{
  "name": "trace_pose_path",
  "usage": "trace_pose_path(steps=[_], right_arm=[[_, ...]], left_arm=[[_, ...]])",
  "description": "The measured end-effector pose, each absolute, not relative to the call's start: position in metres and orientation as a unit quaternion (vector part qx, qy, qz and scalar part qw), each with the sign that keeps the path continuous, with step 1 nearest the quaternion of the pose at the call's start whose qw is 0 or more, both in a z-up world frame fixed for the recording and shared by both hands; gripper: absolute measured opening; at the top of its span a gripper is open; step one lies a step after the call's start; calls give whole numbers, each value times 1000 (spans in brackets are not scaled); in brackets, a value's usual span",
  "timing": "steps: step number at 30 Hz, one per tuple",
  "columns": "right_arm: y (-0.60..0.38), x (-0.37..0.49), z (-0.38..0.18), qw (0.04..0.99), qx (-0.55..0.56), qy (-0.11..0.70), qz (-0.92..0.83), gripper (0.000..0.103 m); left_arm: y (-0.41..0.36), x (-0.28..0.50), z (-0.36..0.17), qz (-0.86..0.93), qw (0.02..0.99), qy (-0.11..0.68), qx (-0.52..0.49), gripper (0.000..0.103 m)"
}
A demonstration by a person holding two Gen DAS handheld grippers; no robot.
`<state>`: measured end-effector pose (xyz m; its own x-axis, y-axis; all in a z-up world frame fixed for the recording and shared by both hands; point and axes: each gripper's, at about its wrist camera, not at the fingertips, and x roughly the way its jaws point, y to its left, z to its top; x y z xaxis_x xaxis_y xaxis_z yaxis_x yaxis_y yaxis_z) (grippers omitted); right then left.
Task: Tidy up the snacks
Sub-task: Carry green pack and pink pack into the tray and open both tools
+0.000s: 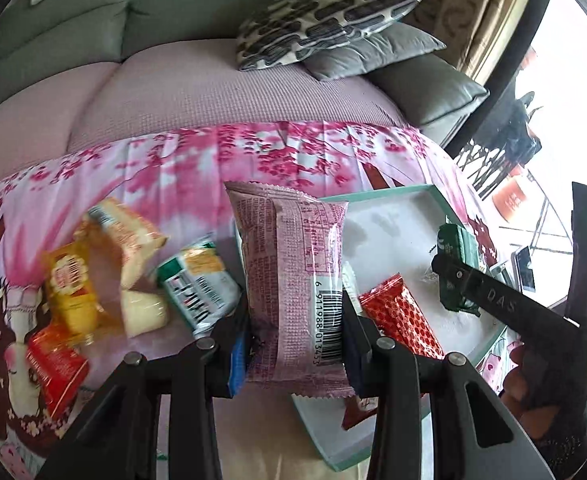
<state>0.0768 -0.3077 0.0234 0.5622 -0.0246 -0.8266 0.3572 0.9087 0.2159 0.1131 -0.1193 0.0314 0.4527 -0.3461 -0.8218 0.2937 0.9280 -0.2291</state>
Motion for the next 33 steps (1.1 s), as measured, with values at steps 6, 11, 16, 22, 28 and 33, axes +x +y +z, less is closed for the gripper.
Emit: trace_pose_path(steps=[6, 11, 16, 22, 28, 33], right_arm=[[-325, 84, 9, 860, 190, 457, -122, 42], [-327, 89, 5, 861, 193, 458, -113, 42], [-332, 91, -2, 856, 198, 464, -113, 43], [-336, 93, -6, 851, 206, 471, -112, 43], [-338, 93, -9, 847, 203, 478, -111, 43], [-338, 92, -10, 845, 202, 483, -113, 43]], left_arm=[[-138, 121, 23, -192, 849, 492, -9, 40], [-152, 127, 19, -196, 848, 492, -6, 40], [-170, 135, 12, -207, 846, 492, -6, 40], [-187, 139, 0, -214, 841, 497, 2, 41], [-191, 132, -6, -217, 836, 503, 18, 46], [-189, 130, 0, -214, 840, 499, 16, 54]])
